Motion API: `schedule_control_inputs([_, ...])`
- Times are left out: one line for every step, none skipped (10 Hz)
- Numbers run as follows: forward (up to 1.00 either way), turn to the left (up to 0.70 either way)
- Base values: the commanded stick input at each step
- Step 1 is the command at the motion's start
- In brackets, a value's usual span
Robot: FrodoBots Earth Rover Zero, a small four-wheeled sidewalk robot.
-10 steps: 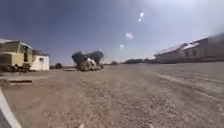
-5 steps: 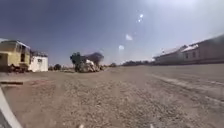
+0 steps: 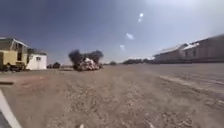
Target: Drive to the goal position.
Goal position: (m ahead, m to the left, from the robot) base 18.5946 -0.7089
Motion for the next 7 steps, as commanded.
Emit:
schedule_control_inputs([0.70, 0.00])
schedule_control_inputs([0.70, 0.00])
schedule_control_inputs([0.70, 0.00])
schedule_control_inputs([0.70, 0.00])
schedule_control_inputs([0.70, 0.00])
schedule_control_inputs([0.70, -0.06])
schedule_control_inputs([0.70, -0.20])
